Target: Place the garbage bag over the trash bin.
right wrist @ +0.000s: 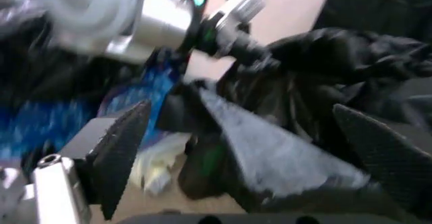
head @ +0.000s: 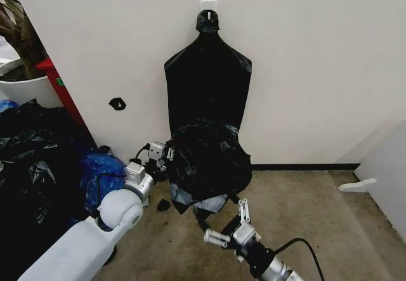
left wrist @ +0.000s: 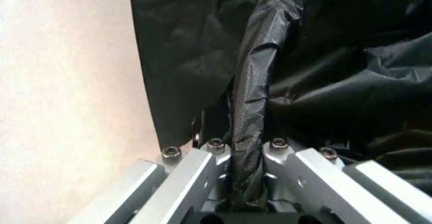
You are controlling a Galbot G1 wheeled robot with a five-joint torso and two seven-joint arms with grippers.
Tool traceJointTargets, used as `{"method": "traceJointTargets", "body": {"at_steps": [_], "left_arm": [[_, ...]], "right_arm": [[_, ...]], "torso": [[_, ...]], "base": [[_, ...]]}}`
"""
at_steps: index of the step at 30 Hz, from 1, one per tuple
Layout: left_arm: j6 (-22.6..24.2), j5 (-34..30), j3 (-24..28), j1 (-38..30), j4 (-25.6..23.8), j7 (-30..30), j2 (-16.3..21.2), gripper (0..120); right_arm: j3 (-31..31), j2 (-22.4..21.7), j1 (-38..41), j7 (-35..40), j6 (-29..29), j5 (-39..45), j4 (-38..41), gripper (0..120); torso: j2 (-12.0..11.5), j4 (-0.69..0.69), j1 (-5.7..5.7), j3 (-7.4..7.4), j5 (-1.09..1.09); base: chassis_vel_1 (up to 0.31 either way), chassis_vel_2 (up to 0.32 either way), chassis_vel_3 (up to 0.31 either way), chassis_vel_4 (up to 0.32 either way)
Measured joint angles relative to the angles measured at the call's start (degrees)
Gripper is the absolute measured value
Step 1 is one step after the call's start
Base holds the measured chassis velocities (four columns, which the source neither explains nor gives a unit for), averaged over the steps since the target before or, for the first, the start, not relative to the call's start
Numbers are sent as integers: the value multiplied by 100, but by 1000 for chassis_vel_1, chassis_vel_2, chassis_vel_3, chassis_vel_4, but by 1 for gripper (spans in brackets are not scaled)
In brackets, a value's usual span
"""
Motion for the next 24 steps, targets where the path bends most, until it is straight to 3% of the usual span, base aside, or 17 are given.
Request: {"method": "traceJointTargets", "body": {"at_steps": [3,8,10,14,24], "left_arm": [[-24,45,0,22,-23,14,5,1],[-26,66,0,45,-39,19,5,1],[-26,94,0,74,-57,24,3,1],[-26,119,0,100,-64,26,-7,1],[-23,104,-3,96,-89,28,-6,1]], "right_arm": [[104,-52,-13,-171,174,-565,-186,100],[141,-22,11,-185,262,-824,-207,89],[190,-13,107,-184,282,-1088,-154,76],[233,1,219,-200,183,-1372,-152,61],[231,27,360,-184,-56,-1413,-337,31]], "torso": [[0,-1,0,0,0],[0,-1,0,0,0],[0,-1,0,0,0],[0,-1,0,0,-1],[0,-1,0,0,-1]], "base": [[0,0,0,0],[0,0,0,0],[0,0,0,0],[0,0,0,0],[0,0,0,0]]}}
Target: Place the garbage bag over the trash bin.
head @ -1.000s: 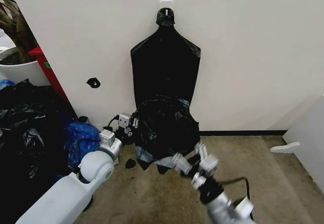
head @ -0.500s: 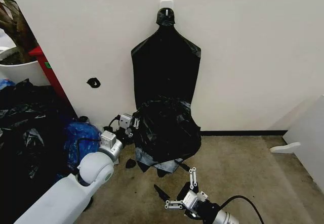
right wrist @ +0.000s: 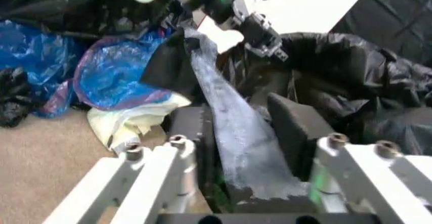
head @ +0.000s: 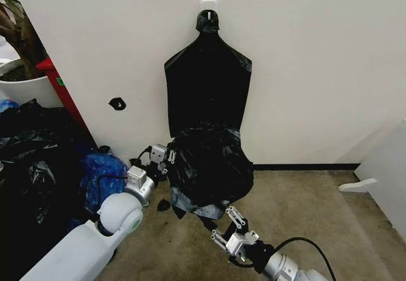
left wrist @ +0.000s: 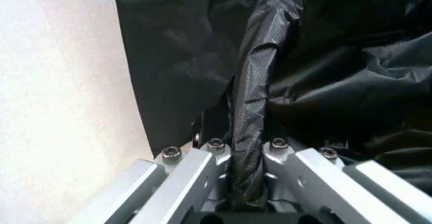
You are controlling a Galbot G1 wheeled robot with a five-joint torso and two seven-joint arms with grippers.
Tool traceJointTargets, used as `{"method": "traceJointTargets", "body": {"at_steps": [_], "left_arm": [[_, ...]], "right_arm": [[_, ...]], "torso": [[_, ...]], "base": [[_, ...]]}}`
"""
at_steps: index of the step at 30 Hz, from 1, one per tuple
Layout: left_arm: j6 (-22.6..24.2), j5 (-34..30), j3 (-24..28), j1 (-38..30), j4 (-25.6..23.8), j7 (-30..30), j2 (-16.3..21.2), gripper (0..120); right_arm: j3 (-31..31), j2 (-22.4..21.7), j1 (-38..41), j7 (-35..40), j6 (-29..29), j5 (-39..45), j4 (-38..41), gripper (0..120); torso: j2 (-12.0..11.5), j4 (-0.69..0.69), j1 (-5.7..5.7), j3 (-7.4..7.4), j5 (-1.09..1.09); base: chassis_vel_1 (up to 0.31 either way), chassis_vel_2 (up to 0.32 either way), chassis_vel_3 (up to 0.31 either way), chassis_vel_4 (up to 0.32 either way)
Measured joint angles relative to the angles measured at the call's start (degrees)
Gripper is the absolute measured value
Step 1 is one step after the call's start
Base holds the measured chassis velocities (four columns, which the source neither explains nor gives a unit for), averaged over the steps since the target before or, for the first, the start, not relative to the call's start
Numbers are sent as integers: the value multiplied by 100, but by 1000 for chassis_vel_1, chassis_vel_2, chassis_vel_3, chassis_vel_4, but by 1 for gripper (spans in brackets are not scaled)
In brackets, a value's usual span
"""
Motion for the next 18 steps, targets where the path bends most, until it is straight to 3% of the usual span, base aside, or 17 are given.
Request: {"method": "traceJointTargets", "body": {"at_steps": [4,6,8,12,18], "left_arm": [[25,-132,-10,-12,-10,-22,-3,1],[36,-163,-14,-13,-17,-30,-6,1],[146,-412,-39,-30,-82,-114,-13,1],[456,-907,-92,-66,-215,-340,-7,1],[826,-1399,-129,-73,-414,-537,50,1]], "right_arm": [[47,57,135,-104,376,-110,-294,11],[57,68,158,-142,468,-122,-346,7],[147,161,301,-422,1006,-215,-706,0],[209,314,509,-699,1572,-313,-1314,0],[295,512,817,-579,1813,-525,-2083,0]], "torso": [[0,0,0,0,0],[0,0,0,0,0],[0,0,0,0,0],[0,0,0,0,1],[-1,-1,0,0,1]], "base": [[0,0,0,0],[0,0,0,0],[0,0,0,0],[0,0,0,0],[0,0,0,0]]}}
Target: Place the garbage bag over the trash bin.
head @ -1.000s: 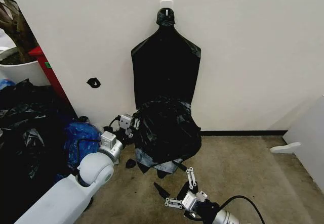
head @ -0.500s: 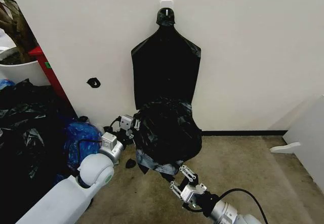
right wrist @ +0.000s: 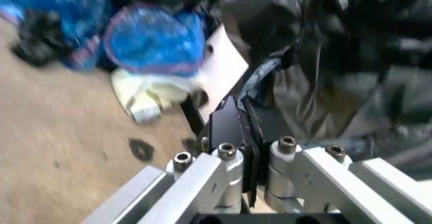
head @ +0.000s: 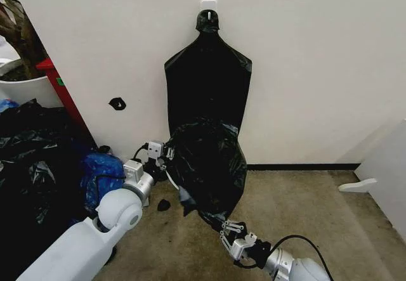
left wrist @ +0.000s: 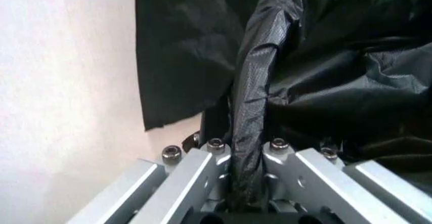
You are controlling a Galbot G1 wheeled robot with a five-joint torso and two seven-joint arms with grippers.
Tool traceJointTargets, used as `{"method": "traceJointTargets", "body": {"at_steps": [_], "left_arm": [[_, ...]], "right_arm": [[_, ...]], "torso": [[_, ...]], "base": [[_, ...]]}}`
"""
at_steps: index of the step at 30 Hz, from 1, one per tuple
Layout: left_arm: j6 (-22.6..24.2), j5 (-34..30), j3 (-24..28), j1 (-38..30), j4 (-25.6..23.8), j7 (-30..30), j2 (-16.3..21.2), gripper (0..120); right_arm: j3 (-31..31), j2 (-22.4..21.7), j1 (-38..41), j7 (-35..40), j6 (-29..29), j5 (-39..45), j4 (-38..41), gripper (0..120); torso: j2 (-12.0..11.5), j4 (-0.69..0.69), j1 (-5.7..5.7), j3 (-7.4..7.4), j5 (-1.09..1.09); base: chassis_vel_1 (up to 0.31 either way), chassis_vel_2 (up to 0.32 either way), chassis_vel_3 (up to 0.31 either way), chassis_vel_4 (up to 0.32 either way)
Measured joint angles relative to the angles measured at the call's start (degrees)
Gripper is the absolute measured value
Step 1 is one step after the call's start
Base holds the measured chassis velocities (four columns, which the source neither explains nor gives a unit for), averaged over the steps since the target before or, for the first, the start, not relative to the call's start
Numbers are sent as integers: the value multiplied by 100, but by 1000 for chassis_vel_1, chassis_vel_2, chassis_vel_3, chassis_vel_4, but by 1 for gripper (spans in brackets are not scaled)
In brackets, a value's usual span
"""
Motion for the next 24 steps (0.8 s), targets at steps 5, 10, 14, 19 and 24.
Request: {"method": "traceJointTargets", "body": {"at_steps": [5,10,14,19,24], "left_arm": [[179,-158,0,47,-153,-91,24,1],[-11,-430,33,45,-255,-138,-9,1],[-226,-463,78,40,-225,-36,-45,1],[-203,-488,108,49,-236,-12,-70,1],[-15,-503,106,98,-355,-58,-43,1]], "right_arm": [[172,134,280,87,147,-285,-453,0],[39,212,391,-331,375,208,-651,0],[-128,275,356,-1163,647,1029,-531,0],[-140,366,390,-1419,742,1113,-537,0],[78,457,573,-824,649,209,-795,0]], "torso": [[0,1,0,0,-1],[0,1,0,0,-1],[0,0,0,0,-1],[0,0,0,0,-1],[0,0,0,0,-1]], "base": [[0,0,0,0],[0,0,0,0],[0,0,0,0],[0,0,0,0],[0,0,0,0]]}}
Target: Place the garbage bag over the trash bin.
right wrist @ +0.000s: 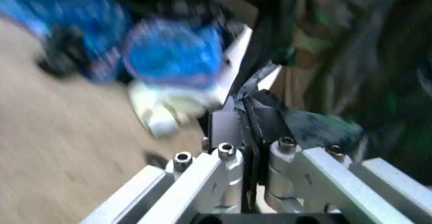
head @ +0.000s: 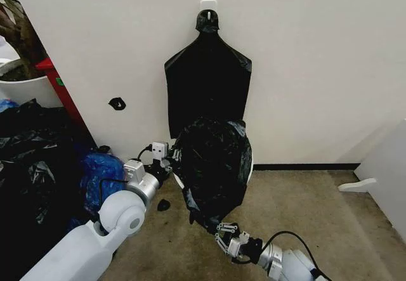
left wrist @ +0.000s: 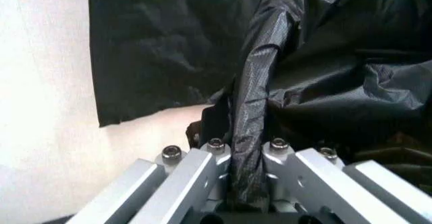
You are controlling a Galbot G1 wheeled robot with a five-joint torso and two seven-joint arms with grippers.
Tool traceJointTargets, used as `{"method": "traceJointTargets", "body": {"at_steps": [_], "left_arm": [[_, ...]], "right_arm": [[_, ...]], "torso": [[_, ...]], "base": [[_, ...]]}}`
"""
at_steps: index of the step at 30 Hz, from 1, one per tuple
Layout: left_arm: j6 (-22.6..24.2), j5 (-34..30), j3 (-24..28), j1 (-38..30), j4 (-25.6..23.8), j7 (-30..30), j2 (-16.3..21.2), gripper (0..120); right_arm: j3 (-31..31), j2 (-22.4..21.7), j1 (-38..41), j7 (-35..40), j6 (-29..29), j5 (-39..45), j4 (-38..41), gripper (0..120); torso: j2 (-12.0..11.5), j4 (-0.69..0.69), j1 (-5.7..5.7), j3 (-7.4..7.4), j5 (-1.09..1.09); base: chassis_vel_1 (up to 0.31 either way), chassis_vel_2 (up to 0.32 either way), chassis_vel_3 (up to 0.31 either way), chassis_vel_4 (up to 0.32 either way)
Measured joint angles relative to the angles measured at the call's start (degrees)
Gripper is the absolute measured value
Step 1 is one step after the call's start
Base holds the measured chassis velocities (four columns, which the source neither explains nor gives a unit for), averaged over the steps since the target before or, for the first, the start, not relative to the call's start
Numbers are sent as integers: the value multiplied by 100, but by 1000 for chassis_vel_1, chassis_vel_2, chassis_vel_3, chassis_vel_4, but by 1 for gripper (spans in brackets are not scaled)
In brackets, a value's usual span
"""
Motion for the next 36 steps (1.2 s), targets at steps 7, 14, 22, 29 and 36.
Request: {"method": "traceJointTargets", "body": {"at_steps": [7,14,22,29,36], "left_arm": [[80,-157,-48,25,-165,-72,35,1],[82,-223,-57,49,-216,-61,40,1],[121,-35,-99,39,-126,-51,72,1],[37,52,-96,-85,133,-71,89,1],[-39,48,-103,-72,224,-50,75,1]], "right_arm": [[267,49,315,407,-46,-575,-545,0],[289,49,426,683,-136,-576,-738,0],[544,-124,708,1182,-158,193,-1249,0],[205,-322,487,406,321,2651,-1492,9],[208,-456,188,-843,395,3018,-1267,34]], "torso": [[0,0,0,0,0],[0,0,0,0,0],[0,0,0,0,1],[0,-3,0,0,3],[0,1,0,-1,-1]], "base": [[0,0,0,0],[0,0,0,0],[0,0,0,0],[0,0,0,0],[0,0,0,0]]}}
